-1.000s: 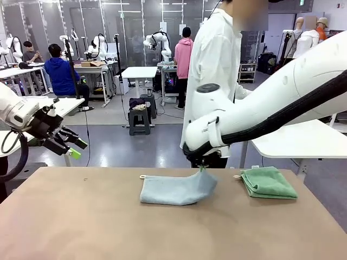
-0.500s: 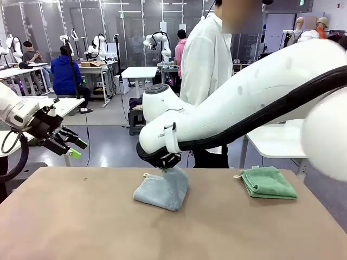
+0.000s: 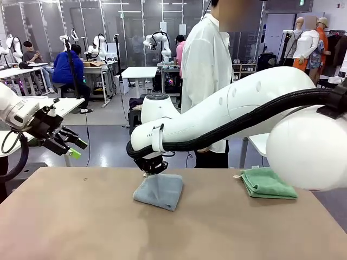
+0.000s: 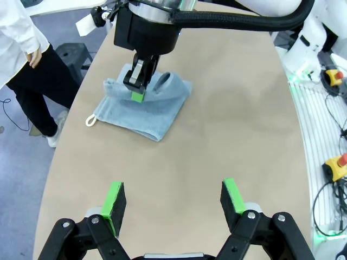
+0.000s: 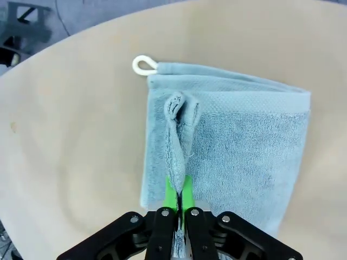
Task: Fold the towels and place them in the basket.
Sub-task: When a person lays out a Towel with hook on the table, fold it in half twice.
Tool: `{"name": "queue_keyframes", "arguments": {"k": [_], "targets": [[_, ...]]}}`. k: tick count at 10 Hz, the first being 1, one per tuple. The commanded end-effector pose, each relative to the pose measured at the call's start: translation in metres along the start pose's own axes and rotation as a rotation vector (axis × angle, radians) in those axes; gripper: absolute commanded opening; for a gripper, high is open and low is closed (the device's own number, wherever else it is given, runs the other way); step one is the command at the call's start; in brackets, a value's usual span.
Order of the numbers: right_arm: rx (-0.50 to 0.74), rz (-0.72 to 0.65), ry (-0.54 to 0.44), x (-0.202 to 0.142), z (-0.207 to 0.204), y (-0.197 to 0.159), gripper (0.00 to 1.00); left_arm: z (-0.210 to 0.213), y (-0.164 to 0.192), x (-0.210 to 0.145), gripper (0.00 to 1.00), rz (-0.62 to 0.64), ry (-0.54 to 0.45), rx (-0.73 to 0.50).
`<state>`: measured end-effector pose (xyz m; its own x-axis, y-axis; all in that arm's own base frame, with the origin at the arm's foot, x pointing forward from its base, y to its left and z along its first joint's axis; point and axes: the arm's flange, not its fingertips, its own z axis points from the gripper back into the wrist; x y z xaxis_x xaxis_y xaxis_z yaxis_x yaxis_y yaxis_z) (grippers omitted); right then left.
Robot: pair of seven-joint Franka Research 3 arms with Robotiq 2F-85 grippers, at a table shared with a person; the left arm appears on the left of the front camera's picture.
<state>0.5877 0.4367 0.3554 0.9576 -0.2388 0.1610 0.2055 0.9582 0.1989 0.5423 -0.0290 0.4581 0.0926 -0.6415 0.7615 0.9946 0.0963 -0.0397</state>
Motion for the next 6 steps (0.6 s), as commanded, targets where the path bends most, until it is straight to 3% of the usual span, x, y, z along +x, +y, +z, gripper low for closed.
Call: {"name": "queue_keyframes", "arguments": {"k": [1,3,5,6], "targets": [[0.078,-0.038,-0.030,-0.001,-0.005,-0.002,0.00,0.001,0.000,0.001,0.88,-0.001,-0.001,0.001],[0.095,-0.039,-0.055,-0.001,-0.013,-0.003,0.00,0.001,0.000,0.001,0.88,-0.001,-0.001,0.001],[0.096,-0.054,-0.063,-0.002,-0.020,-0.001,0.24,0.001,0.000,0.001,0.88,-0.001,-0.001,0.001],[0.105,-0.066,-0.059,-0.003,-0.020,-0.003,0.29,0.001,0.000,0.001,0.88,-0.001,-0.001,0.001]]}}
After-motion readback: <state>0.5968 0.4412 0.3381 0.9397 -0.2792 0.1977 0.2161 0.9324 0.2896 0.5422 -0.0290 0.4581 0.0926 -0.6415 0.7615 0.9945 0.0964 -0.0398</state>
